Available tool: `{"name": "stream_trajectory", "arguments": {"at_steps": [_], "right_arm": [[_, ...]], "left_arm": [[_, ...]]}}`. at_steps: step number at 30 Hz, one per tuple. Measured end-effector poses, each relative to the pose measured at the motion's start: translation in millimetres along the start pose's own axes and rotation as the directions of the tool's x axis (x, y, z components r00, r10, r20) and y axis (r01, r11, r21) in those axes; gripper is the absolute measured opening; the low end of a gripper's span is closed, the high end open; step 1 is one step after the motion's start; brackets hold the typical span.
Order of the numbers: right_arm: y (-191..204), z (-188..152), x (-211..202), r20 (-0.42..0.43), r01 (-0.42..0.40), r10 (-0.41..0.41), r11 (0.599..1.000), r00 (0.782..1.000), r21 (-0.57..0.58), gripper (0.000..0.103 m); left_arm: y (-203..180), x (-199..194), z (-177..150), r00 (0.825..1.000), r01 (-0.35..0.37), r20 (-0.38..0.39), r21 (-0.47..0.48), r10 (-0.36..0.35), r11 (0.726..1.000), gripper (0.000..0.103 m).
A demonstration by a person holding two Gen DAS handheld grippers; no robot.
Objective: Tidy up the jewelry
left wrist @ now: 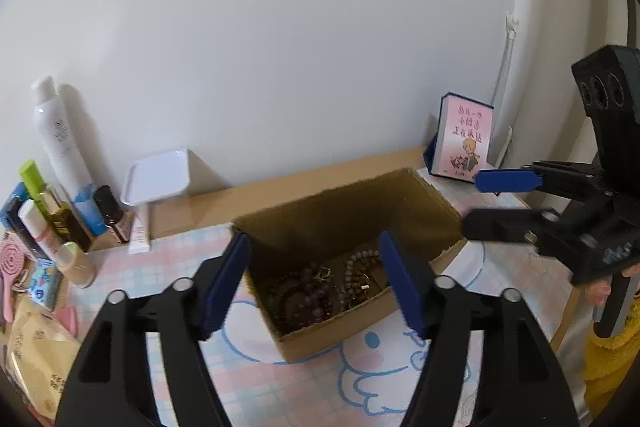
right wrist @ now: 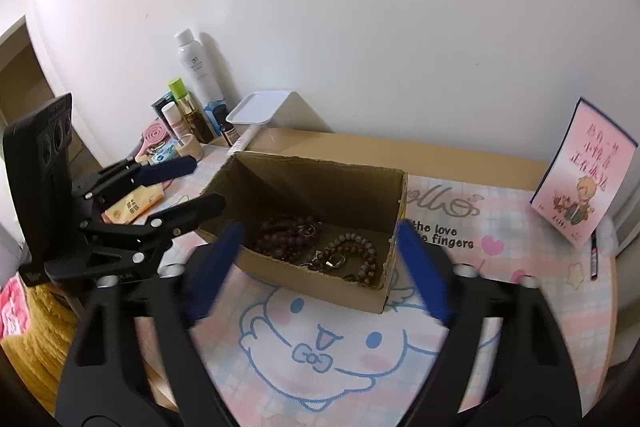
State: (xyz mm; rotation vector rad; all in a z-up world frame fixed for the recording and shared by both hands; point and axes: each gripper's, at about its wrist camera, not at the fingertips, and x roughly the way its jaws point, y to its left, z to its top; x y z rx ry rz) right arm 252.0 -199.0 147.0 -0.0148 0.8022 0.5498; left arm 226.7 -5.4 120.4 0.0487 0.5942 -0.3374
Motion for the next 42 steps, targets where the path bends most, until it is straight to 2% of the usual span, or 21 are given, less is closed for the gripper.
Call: {"name": "stream_trajectory", "arguments": {"at_steps": [1, 2, 4, 10, 24, 42], "right_arm": [[0.4, 0.5, -3.5, 0.008, -0.003, 0.003, 1.0, 1.0, 0.001, 0.094], [0.6, 1.0, -8.4, 0.019, -0.01, 0.01, 1.0, 1.0, 0.002, 0.095], [0.3, 0.9, -14.1, 0.027, -0.015, 0.015, 1.0, 1.0, 0.0, 0.095], [-4.2, -3.2, -15.7, 0.009, 0.048, -0.048, 0.998, 0.999, -0.028, 0.095], [-9.6, -9.2, 4.5, -0.059, 0.098, -0.102, 0.993, 0.993, -0.064, 0.095], [-10.6, -9.1, 14.3, -0.074, 0.085, -0.09, 0.994, 0.993, -0.068, 0.095]], "left_arm": [[0.3, -2.4, 0.7, 1.0, -0.005, 0.003, -0.001, 0.005, 1.0, 0.075], [1.2, -7.0, 1.6, 1.0, -0.01, 0.011, -0.002, 0.01, 1.0, 0.077], [3.1, -13.4, 2.0, 0.999, -0.018, 0.029, -0.004, 0.018, 1.0, 0.088], [1.1, -18.1, 0.0, 0.998, -0.048, 0.042, 0.017, 0.047, 0.999, 0.095], [-4.3, 2.4, -2.6, 0.999, -0.042, 0.004, 0.047, 0.042, 0.998, 0.098], [-1.5, 8.5, -2.9, 0.999, -0.049, -0.006, 0.048, 0.05, 0.998, 0.098]]}}
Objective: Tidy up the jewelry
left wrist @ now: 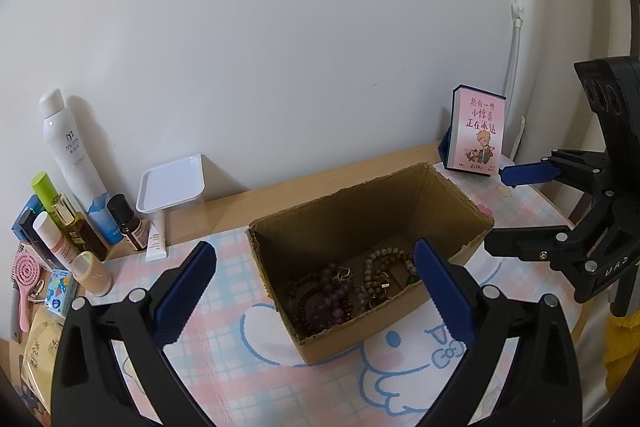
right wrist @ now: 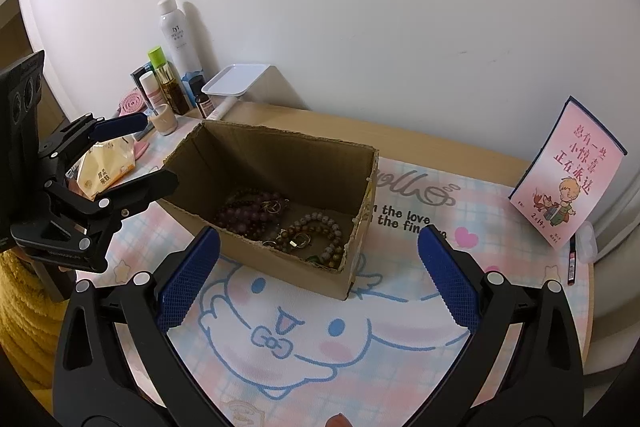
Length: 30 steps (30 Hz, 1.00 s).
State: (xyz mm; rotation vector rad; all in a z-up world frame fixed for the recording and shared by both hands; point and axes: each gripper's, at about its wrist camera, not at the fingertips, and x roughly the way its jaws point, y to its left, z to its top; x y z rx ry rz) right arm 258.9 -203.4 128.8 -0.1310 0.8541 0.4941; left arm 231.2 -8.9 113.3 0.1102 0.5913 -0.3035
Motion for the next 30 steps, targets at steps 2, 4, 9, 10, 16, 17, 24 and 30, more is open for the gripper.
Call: {"name": "stream_trajectory", "arguments": {"at_steps": [2, 4, 9, 10, 16, 17, 24, 30], "right_arm": [[0.2, 0.0, 0.3, -0.001, 0.002, -0.002, 1.0, 1.0, -0.001, 0.095], [0.5, 0.4, -0.2, 0.0, 0.002, -0.002, 1.0, 1.0, -0.001, 0.095], [0.8, 0.6, -0.5, 0.001, 0.002, -0.002, 1.0, 1.0, 0.001, 0.095], [1.1, 0.7, -0.3, 0.001, 0.001, -0.001, 1.0, 1.0, 0.0, 0.095], [0.7, -0.4, -2.1, 0.005, 0.001, -0.001, 1.0, 1.0, 0.006, 0.095], [0.8, -0.5, -2.5, 0.007, 0.0, 0.0, 1.0, 1.0, 0.006, 0.095], [0.9, -0.6, -2.9, 0.009, -0.002, 0.001, 1.0, 1.0, 0.006, 0.095], [2.1, -1.4, -3.0, 0.008, -0.002, 0.002, 1.0, 1.0, 0.007, 0.095]], "left_arm": [[-0.3, 0.3, 0.0, 1.0, 0.002, -0.002, 0.003, -0.002, 1.0, 0.098], [0.1, 0.0, -0.2, 1.0, -0.001, -0.001, 0.004, 0.001, 1.0, 0.098], [-0.6, -1.0, -0.9, 1.0, 0.0, -0.001, 0.001, 0.0, 1.0, 0.098], [-0.7, -0.9, -0.8, 1.0, 0.0, -0.002, 0.002, 0.0, 1.0, 0.098], [-0.1, -1.4, -1.2, 1.0, -0.001, 0.001, -0.001, 0.001, 1.0, 0.098], [0.2, -1.2, -1.3, 1.0, -0.002, 0.001, -0.004, 0.002, 1.0, 0.098], [-0.2, -1.4, -2.7, 1.0, 0.003, 0.0, -0.002, -0.003, 1.0, 0.098], [-0.4, -0.5, -3.1, 1.0, 0.003, -0.003, -0.002, -0.003, 1.0, 0.098]]}}
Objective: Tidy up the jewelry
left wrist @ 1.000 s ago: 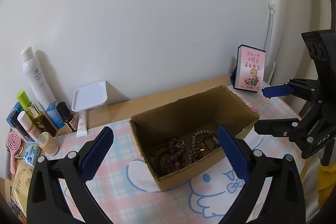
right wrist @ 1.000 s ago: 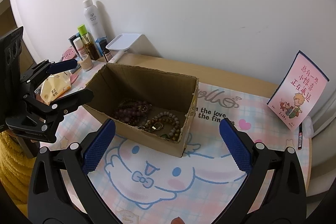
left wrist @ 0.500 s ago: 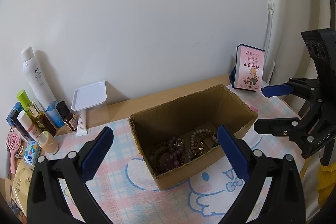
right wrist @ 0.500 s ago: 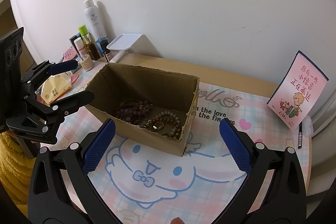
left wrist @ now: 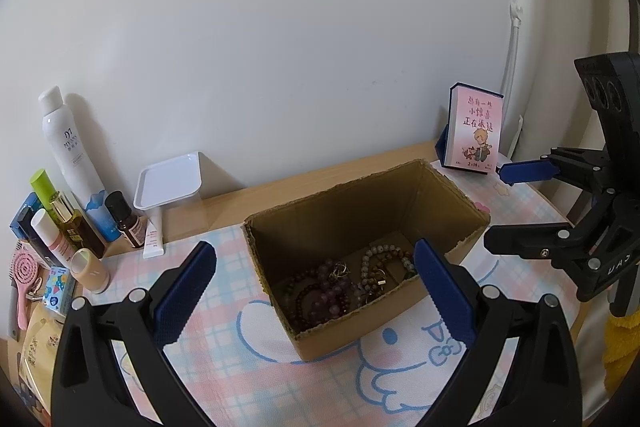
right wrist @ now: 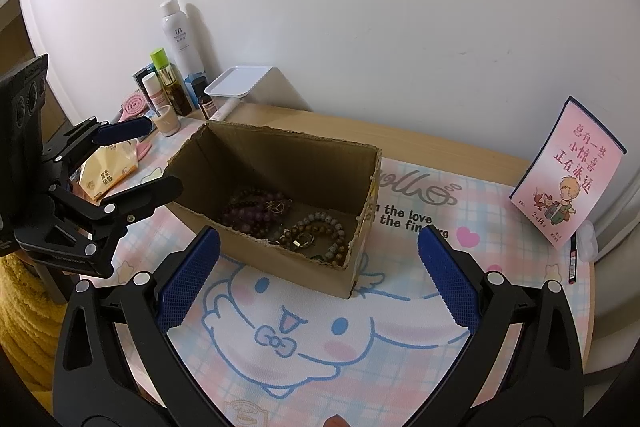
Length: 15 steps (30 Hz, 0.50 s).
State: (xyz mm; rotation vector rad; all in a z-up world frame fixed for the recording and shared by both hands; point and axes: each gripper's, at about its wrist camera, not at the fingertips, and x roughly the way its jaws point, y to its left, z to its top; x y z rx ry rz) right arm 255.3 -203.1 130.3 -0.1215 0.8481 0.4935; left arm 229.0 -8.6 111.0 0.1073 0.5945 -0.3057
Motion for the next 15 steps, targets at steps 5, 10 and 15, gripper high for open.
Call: {"name": "stream_trajectory", "arguments": {"at_steps": [5, 10, 15], "right_arm": [[0.7, -0.2, -0.1, 0.0, 0.0, 0.0, 1.0, 1.0, -0.001, 0.095], [0.8, -0.9, 0.0, 0.002, -0.003, 0.003, 1.0, 1.0, 0.0, 0.095], [2.8, -1.0, -0.6, 0.002, -0.003, 0.004, 1.0, 1.0, -0.005, 0.095]], "left_arm": [[0.3, -0.1, -0.1, 1.0, -0.001, 0.0, -0.003, 0.001, 1.0, 0.098], [0.2, -1.0, -0.2, 1.0, -0.004, 0.002, 0.0, 0.004, 1.0, 0.098], [1.6, -1.3, -0.3, 1.0, -0.008, -0.001, -0.003, 0.008, 1.0, 0.098]]}}
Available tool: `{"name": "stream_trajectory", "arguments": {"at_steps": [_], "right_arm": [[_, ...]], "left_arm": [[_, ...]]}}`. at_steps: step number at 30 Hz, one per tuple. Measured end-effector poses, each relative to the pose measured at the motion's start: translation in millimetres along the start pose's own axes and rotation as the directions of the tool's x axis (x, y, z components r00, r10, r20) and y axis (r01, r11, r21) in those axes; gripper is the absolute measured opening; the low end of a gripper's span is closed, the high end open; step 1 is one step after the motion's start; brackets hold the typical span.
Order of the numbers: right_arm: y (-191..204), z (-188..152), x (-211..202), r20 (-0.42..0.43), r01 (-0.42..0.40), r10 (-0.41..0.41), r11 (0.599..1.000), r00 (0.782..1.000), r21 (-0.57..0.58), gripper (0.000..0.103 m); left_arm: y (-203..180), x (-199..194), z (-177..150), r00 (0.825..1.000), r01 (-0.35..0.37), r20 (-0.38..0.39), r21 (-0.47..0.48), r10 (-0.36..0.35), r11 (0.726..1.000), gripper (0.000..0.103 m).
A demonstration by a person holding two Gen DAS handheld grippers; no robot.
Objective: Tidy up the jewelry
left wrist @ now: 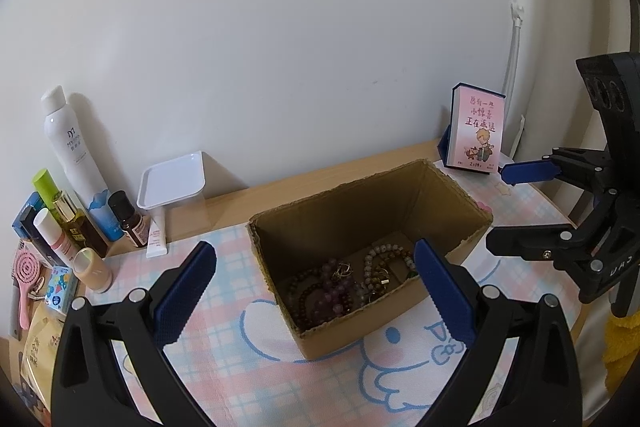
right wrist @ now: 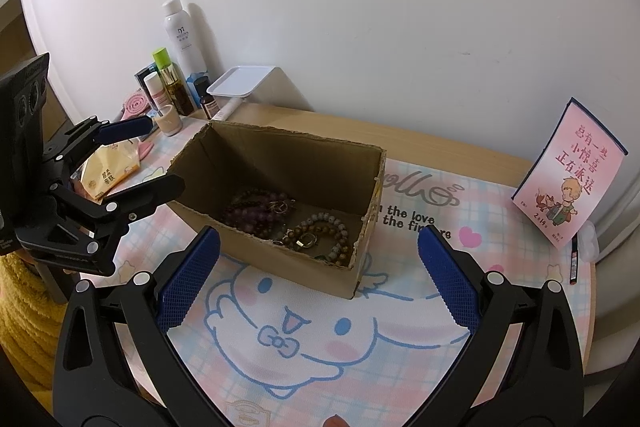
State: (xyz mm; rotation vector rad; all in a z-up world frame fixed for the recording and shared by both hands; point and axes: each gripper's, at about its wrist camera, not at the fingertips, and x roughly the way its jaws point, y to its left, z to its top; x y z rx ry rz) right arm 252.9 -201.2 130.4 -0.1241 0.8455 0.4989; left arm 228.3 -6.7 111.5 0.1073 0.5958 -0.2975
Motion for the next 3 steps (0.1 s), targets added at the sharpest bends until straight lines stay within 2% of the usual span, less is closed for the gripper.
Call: {"name": "stream_trajectory", "arguments": {"at_steps": [3], "right_arm": [[0.4, 0.1, -0.2, 0.0, -0.002, 0.002, 1.0, 1.0, -0.002, 0.095]], "left_arm": [[0.7, -0.3, -0.4, 1.0, -0.001, 0.0, 0.0, 0.001, 1.0, 0.098]]}}
